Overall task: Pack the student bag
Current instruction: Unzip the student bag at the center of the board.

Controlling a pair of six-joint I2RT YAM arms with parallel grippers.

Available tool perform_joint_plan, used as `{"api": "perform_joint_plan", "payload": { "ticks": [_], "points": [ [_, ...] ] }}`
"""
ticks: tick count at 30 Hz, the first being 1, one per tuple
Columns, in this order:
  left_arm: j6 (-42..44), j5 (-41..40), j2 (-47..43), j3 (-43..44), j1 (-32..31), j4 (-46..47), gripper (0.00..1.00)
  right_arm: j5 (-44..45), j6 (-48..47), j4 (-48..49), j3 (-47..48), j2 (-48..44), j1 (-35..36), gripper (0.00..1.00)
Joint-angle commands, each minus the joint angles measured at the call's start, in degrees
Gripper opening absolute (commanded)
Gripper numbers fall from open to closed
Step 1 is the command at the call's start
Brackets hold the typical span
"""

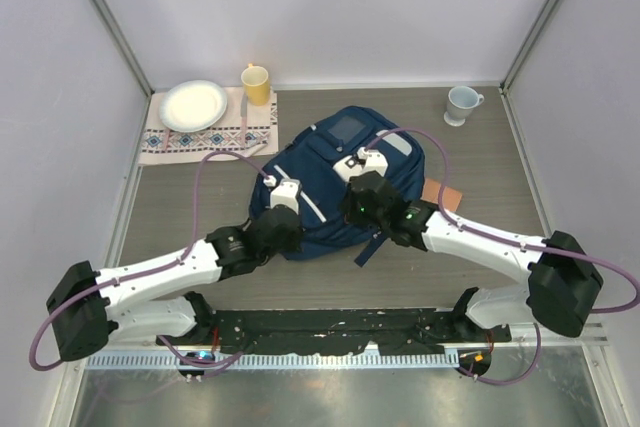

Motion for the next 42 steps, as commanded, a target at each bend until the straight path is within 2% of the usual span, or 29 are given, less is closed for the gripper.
{"api": "perform_joint_plan", "payload": {
  "ticks": [1,6,9,11,14,15,18,19,22,24,29,32,38,42],
  "points": [
    [1.7,2.3,-1.9,-1.1,-3.8,-0.2,0.0,0.7,-11.3,3.7,6.1,2.0,-0.7,0.01],
    [1.0,3.9,0.5,-1.0,-9.3,5.3,0.0,-4.1,-16.9,3.7,9.8,4.8,-0.7,0.01],
    [0.9,4.5,4.1,1.4,-12.2,8.1,0.0,0.0,-16.3,3.0,11.0,6.3,-0.7,0.01],
    [0.9,4.9,7.2,3.3,-14.1,10.4,0.0,5.8,-15.2,-0.2,12.3,7.2,-1.4,0.01],
    [0.6,6.6,11.1,5.5,-15.0,13.4,0.0,5.6,-12.2,-2.1,12.2,7.5,-5.1,0.01],
    [-0.1,5.8,12.0,6.1,-14.9,13.5,0.0,2.2,-11.1,-2.5,12.1,7.2,-6.7,0.01],
    [-1.3,1.4,15.0,8.1,-15.0,12.1,0.0,-5.6,-6.4,-2.6,10.3,5.1,-12.0,0.18],
    [-1.4,0.2,15.5,8.6,-15.0,11.2,0.0,-6.7,-4.6,-2.5,8.7,4.1,-12.7,0.33],
    [-0.7,-3.0,15.7,9.5,-14.8,9.7,0.0,-9.9,-0.2,-2.2,4.6,-0.9,-13.7,0.59],
    [-0.5,-3.4,15.4,9.3,-14.7,10.6,0.0,-13.9,2.4,-0.3,0.6,-3.6,-13.7,0.63],
    [0.3,-3.4,16.0,9.9,-14.6,11.4,0.0,-19.4,12.4,4.1,-8.1,-11.1,-13.5,0.64],
    [0.2,-3.4,16.5,10.2,-14.6,11.7,0.0,-20.9,14.7,7.4,-12.0,-13.9,-13.0,0.64],
    [0.5,-3.1,17.2,10.6,-14.5,12.3,0.0,-20.4,14.5,9.9,-13.7,-12.2,-9.3,0.58],
    [0.4,-2.8,17.4,10.6,-14.5,12.8,0.0,-20.3,15.6,13.1,-14.2,-9.4,-8.5,0.49]
  ]
}}
